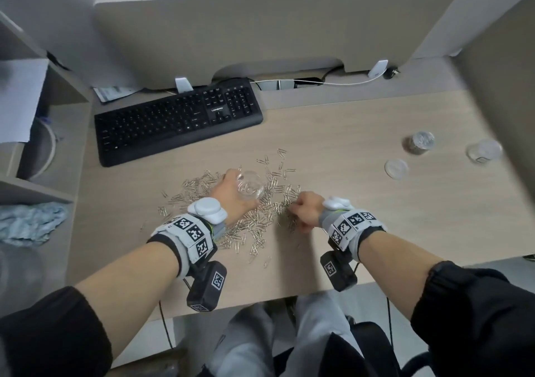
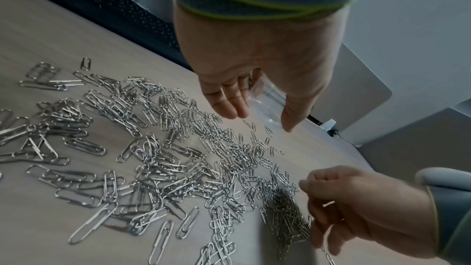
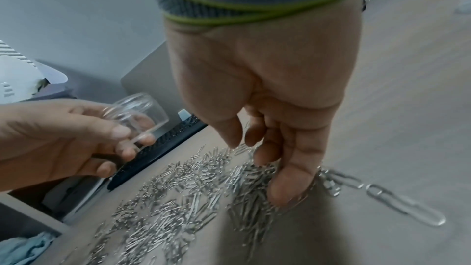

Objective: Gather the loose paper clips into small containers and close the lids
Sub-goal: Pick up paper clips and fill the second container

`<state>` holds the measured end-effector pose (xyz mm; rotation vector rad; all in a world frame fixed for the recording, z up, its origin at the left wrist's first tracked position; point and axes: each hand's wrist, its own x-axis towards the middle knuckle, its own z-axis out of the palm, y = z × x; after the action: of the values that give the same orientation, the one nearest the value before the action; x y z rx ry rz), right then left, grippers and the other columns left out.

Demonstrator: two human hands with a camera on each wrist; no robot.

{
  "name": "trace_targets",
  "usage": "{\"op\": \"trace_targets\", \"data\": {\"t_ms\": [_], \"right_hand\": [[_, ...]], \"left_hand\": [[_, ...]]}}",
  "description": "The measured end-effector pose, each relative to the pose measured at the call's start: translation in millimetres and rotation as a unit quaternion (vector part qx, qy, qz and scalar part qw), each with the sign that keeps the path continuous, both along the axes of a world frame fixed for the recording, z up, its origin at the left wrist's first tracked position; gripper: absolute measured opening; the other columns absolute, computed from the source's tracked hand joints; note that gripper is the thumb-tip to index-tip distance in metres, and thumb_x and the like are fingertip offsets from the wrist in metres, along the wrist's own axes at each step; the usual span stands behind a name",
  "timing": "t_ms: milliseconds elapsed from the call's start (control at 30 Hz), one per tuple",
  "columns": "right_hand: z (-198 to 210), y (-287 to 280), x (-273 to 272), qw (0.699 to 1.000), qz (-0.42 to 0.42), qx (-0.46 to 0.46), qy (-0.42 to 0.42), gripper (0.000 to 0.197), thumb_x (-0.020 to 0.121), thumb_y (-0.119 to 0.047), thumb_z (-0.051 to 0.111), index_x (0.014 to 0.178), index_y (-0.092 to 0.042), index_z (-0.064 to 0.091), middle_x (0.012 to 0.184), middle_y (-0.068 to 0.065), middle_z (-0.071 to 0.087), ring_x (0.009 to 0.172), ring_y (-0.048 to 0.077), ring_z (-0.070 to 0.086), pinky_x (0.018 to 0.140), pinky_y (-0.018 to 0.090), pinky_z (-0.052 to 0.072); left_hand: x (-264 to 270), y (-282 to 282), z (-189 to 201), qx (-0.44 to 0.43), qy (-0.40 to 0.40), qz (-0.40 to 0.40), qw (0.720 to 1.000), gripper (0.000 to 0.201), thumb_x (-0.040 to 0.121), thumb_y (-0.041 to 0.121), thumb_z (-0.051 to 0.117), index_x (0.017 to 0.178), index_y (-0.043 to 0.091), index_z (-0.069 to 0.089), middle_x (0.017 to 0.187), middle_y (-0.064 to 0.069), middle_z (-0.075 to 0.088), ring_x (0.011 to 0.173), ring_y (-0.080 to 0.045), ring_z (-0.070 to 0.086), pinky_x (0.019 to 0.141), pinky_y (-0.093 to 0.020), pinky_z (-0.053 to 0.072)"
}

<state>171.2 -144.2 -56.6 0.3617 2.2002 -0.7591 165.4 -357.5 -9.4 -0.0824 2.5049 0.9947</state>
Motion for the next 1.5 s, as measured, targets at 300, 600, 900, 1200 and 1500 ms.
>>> {"op": "trace_targets", "data": {"t_ms": [300, 600, 900, 1200, 1500], "right_hand": [[-16.3, 46.0, 6.8, 0.998, -0.009, 0.066, -0.02, 0.026, 0.093, -0.029, 0.058, 0.107, -0.009, 0.066, 0.086, 0.008, 0.064, 0.068, 0.024, 0.064, 0.056, 0.027, 0.055], [-9.3, -7.3, -17.4, 0.978, 0.133, 0.139, 0.078, 0.047, 0.085, -0.06, 0.058, 0.097, -0.015, 0.053, 0.097, 0.009, 0.062, 0.082, 0.029, 0.066, 0.068, 0.036, 0.052], [-25.3, -16.3, -1.8, 0.922, 0.309, 0.199, 0.117, 0.087, 0.071, -0.047, 0.079, 0.137, -0.024, 0.027, 0.138, 0.006, 0.026, 0.107, 0.034, 0.055, 0.08, 0.044, 0.052], [-30.4, -24.4, -19.4, 0.935, 0.31, 0.128, 0.113, 0.046, 0.086, 0.005, 0.048, 0.126, -0.017, 0.043, 0.117, 0.012, 0.041, 0.074, 0.029, 0.053, 0.074, 0.044, 0.056], [-7.9, -13.1, -38.5, 0.964, 0.228, 0.116, 0.078, 0.033, 0.088, 0.006, 0.045, 0.115, -0.007, 0.059, 0.12, 0.009, 0.06, 0.096, 0.027, 0.061, 0.081, 0.032, 0.051]], "left_hand": [[5.3, -12.4, -1.4, 0.028, -0.008, 0.014, 0.999, 0.062, 0.076, 0.036, 0.077, 0.125, 0.02, 0.045, 0.108, -0.001, 0.062, 0.073, -0.011, 0.062, 0.051, -0.019, 0.044], [10.3, -20.1, -3.4, 0.065, -0.022, 0.02, 0.997, 0.053, 0.08, 0.026, 0.078, 0.114, 0.036, 0.04, 0.104, 0.001, 0.061, 0.053, -0.005, 0.055, 0.039, -0.017, 0.042], [8.3, -31.9, -11.4, 0.039, -0.001, 0.038, 0.998, 0.063, 0.076, 0.033, 0.081, 0.127, 0.026, 0.045, 0.093, 0.009, 0.062, 0.066, -0.001, 0.055, 0.052, -0.02, 0.038], [5.8, -29.8, -18.6, -0.007, -0.002, 0.028, 1.0, 0.065, 0.078, 0.04, 0.078, 0.13, 0.025, 0.042, 0.107, 0.004, 0.062, 0.081, -0.009, 0.063, 0.061, -0.022, 0.042], [-2.5, -18.7, -35.3, -0.019, -0.016, 0.012, 1.0, 0.066, 0.079, 0.03, 0.076, 0.134, 0.023, 0.041, 0.108, -0.007, 0.059, 0.064, -0.006, 0.059, 0.047, -0.013, 0.04]]}}
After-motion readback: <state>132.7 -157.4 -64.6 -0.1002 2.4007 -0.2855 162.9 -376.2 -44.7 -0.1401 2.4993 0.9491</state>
